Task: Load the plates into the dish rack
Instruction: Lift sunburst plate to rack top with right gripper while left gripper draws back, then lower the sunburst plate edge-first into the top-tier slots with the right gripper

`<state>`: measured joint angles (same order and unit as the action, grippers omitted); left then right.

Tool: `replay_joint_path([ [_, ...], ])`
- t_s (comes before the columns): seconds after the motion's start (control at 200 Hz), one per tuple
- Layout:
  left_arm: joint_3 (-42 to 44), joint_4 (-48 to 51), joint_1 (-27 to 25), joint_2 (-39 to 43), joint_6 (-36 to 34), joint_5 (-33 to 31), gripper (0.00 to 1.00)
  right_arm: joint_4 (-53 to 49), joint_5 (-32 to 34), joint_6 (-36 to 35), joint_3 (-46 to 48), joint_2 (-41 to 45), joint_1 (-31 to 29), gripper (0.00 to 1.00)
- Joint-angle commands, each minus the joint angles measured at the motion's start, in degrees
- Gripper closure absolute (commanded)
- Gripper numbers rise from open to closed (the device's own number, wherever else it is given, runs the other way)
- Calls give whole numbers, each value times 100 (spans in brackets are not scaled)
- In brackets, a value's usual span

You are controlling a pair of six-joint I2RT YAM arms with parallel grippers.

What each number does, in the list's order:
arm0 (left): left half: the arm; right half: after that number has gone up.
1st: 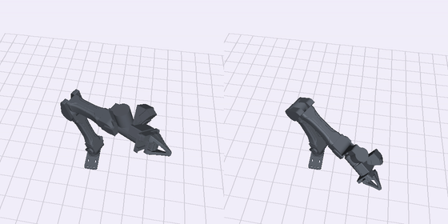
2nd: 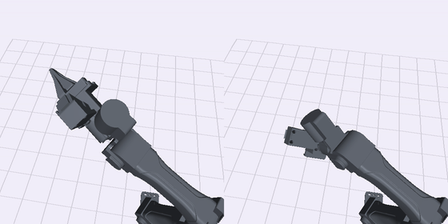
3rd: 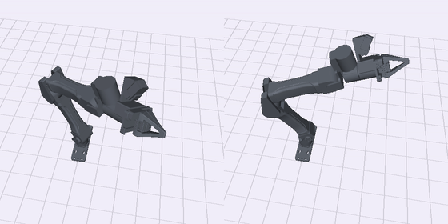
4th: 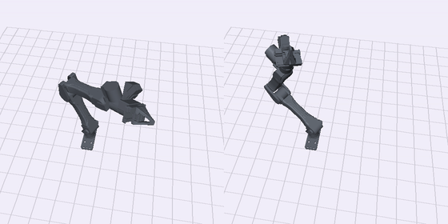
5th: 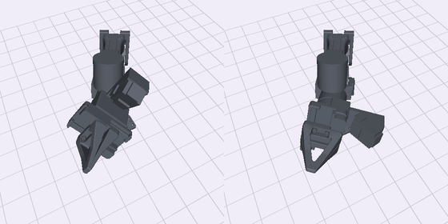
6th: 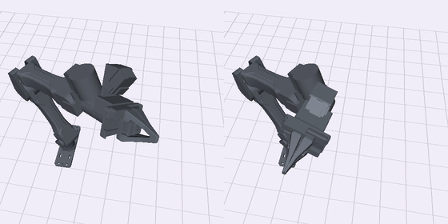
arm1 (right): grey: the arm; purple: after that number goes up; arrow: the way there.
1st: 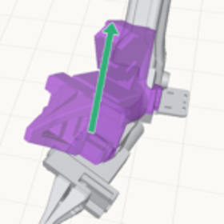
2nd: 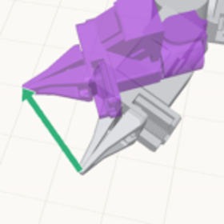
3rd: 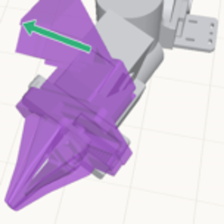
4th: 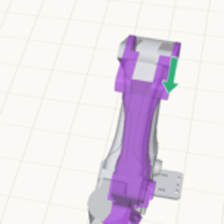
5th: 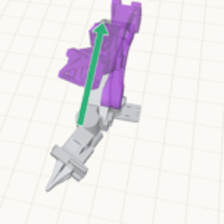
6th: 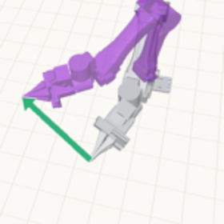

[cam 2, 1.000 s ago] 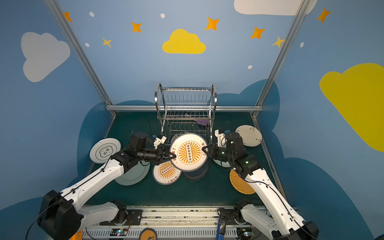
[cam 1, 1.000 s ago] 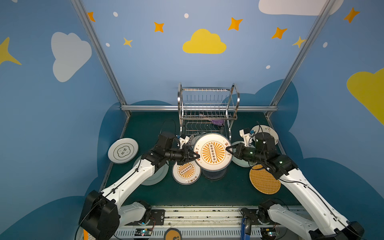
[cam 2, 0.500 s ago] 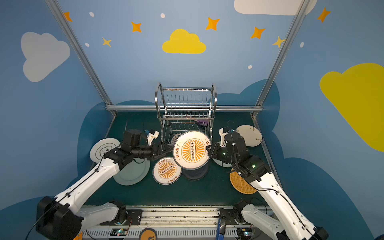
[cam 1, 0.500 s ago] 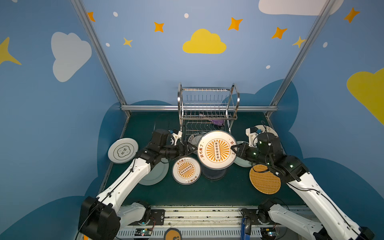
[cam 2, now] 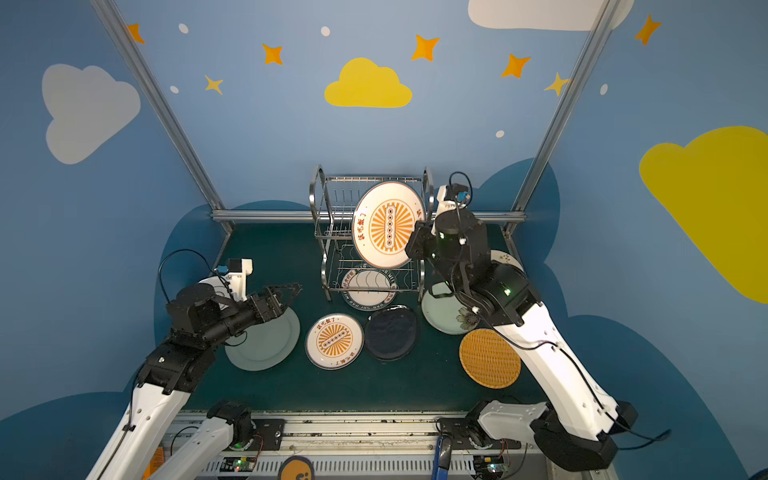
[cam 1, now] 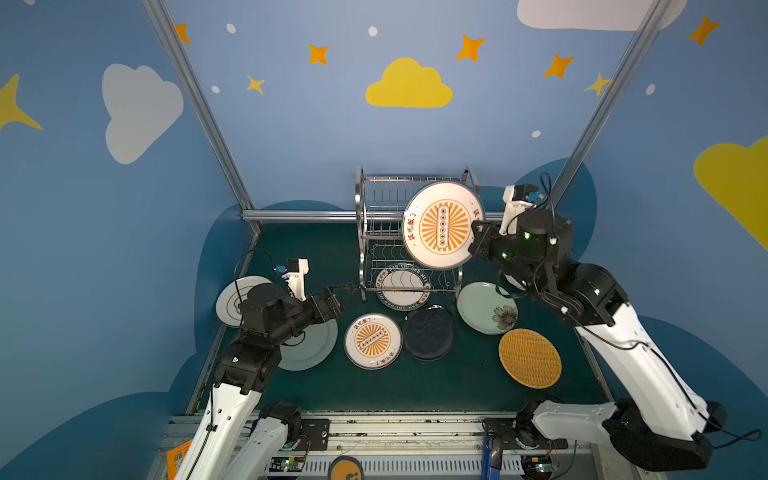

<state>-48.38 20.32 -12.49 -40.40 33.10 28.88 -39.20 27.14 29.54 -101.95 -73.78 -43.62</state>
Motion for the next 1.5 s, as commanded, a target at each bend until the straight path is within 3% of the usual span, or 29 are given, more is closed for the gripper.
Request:
replay_joint_path([
  [0.0, 136, -363, 23, -28, -73, -54, 0, 568, 1140, -813, -760, -461, -21, 100],
  [0.255, 193, -695, 21, -305, -85, -120, 0, 345, 2376, -1716, -2903, -2023, 108, 100],
  [0.516, 279, -774, 14, -565, -57, -182, 0, 650, 3129, -2872, -3880, -3049, 221, 100],
  [0.626, 442, -920, 11, -539, -85, -39, 0, 728, 3221, -3118, -3966, -3258, 323, 100],
  [0.766, 709, -1471, -8, -397, -222, 684, 0, 805, 3335, -3330, -3966, -3442, 429, 100],
  [1.026, 832, -1531, 0, -214, -238, 574, 0, 906, 3475, -3507, -4010, -3808, 573, 100],
  [1.497, 797, -1452, 30, -277, -264, 476, 0, 327, 3289, -3169, -4449, -4342, 661, 100],
])
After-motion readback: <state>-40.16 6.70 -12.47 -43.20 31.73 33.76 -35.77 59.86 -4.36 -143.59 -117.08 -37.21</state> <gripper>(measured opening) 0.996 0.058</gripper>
